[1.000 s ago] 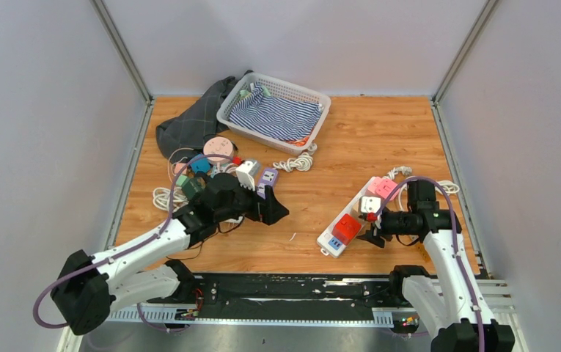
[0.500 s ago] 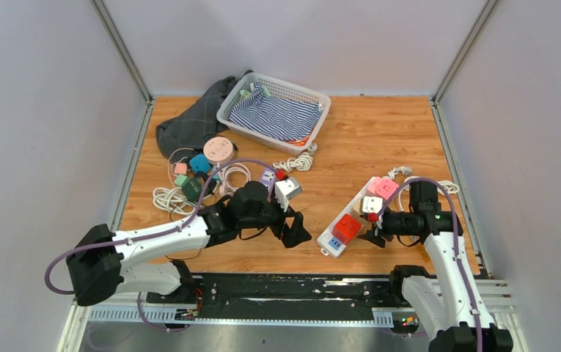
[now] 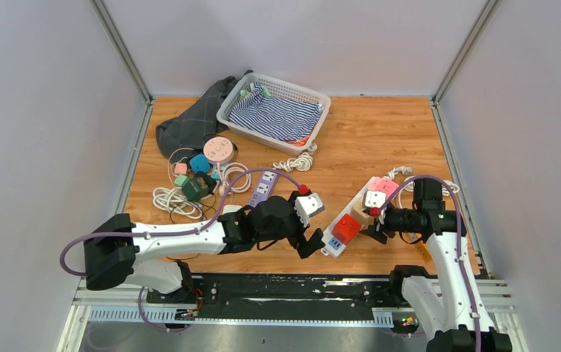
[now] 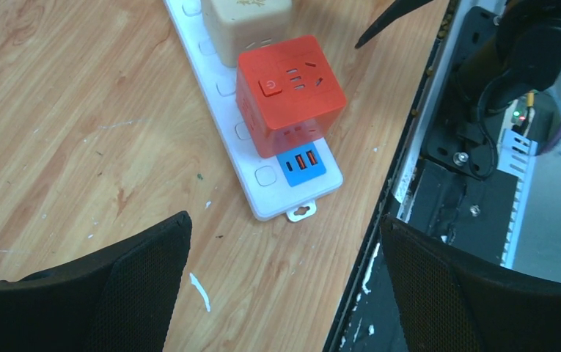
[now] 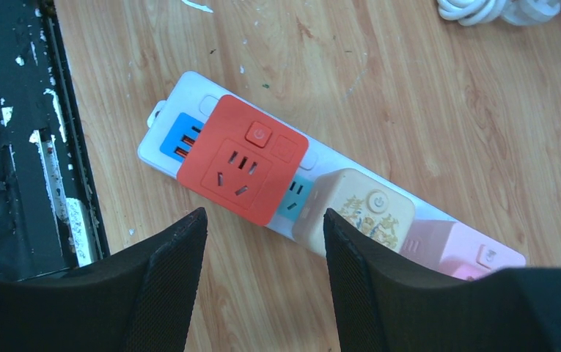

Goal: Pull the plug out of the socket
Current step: Remove the plug from the socket.

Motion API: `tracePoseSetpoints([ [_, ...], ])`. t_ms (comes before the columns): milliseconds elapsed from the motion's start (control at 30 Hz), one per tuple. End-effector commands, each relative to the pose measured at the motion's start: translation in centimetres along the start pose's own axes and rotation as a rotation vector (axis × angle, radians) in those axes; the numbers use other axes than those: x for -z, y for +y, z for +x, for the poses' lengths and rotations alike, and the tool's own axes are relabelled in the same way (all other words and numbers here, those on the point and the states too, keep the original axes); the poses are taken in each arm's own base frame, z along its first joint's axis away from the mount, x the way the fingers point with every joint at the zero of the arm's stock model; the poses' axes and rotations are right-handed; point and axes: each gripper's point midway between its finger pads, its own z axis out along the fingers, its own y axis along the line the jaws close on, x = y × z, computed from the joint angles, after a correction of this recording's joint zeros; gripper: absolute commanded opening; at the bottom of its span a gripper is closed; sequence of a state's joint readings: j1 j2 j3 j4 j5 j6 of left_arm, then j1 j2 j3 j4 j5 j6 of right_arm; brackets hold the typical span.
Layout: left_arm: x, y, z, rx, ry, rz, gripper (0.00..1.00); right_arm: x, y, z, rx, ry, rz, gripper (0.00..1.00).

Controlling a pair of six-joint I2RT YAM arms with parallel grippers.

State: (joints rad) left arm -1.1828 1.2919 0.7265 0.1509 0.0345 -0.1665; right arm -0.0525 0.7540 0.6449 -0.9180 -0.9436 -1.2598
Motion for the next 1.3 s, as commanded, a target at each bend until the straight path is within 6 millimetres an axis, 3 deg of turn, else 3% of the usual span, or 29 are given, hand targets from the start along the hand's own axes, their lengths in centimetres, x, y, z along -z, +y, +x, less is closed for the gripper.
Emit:
tracePoseSetpoints([
  [0, -1.7, 0.1, -1.4, -0.05, -0.033, -0.048, 1.0, 1.4, -1.7, -0.7, -0.063, 0.024, 0.089, 0.61],
  [167, -3.7, 0.5, -1.0, 0.016, -0.006, -0.093, 1.0, 2.7, -4.2, 0.3, -0.164, 0.076, 0.238, 0.6],
  [367, -5.6, -0.8, -0.7, -0.008, 0.015, -0.09, 1.0, 3.9, -6.4, 2.5, -0.319, 0.143, 0.357, 0.55],
  [533, -6.2, -2.1, -0.8, -0.17, -0.007, -0.142, 1.0, 3.5, -6.2, 2.7, -0.365, 0.14, 0.328, 0.53],
  [733, -6.1, -1.9, -2.0, -0.267, -0.051, -0.2, 1.0, 3.2, -5.9, 2.7, -0.37, 0.132, 0.308, 0.53],
  [1067, -6.5, -3.3, -4.5, -0.09, -0.114, -0.162, 1.0, 3.0, -5.6, 2.7, -0.371, 0.123, 0.293, 0.53],
  [1267, -8.1, -2.4, -3.0, -0.079, -0.07, -0.183, 1.0, 2.9, -5.6, 2.7, -0.37, 0.119, 0.29, 0.53],
])
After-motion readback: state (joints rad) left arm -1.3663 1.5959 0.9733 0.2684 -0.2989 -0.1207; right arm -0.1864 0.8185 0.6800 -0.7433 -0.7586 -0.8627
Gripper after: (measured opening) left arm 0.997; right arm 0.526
